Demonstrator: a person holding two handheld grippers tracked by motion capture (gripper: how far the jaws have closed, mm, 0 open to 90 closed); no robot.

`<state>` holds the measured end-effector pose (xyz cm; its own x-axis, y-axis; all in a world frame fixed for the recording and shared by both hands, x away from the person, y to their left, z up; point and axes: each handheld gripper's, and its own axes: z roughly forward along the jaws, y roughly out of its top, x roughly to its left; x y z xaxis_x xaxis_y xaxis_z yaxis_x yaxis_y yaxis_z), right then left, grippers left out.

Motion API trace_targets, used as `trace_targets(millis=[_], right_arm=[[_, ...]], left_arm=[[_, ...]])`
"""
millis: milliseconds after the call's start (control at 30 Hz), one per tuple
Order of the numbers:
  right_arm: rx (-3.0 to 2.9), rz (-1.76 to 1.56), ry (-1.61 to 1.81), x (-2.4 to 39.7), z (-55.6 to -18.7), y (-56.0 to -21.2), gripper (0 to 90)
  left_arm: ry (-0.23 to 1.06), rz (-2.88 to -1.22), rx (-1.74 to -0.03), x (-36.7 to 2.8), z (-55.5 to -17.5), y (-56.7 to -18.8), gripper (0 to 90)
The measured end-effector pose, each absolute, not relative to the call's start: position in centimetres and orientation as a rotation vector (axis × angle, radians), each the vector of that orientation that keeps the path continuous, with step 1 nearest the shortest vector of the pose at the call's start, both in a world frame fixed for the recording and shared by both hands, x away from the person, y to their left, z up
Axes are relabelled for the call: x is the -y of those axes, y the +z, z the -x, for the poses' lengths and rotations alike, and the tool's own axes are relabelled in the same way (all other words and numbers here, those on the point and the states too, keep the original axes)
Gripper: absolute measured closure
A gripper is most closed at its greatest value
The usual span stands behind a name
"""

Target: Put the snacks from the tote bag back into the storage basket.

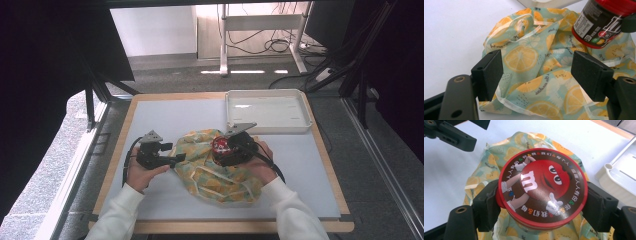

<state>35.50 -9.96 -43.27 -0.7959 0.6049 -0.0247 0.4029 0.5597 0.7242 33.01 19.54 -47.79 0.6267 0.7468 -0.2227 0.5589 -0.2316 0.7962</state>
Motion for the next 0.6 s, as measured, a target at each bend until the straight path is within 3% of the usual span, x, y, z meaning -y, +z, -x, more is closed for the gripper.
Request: trace_targets(millis=[600], right_arm=[[-2.480, -0.824, 1.166, 10.6, -35.2, -41.1, 24.4]], left_arm=[[0.264, -1.922, -1.050, -19.5, -33.2, -47.9, 25.6]])
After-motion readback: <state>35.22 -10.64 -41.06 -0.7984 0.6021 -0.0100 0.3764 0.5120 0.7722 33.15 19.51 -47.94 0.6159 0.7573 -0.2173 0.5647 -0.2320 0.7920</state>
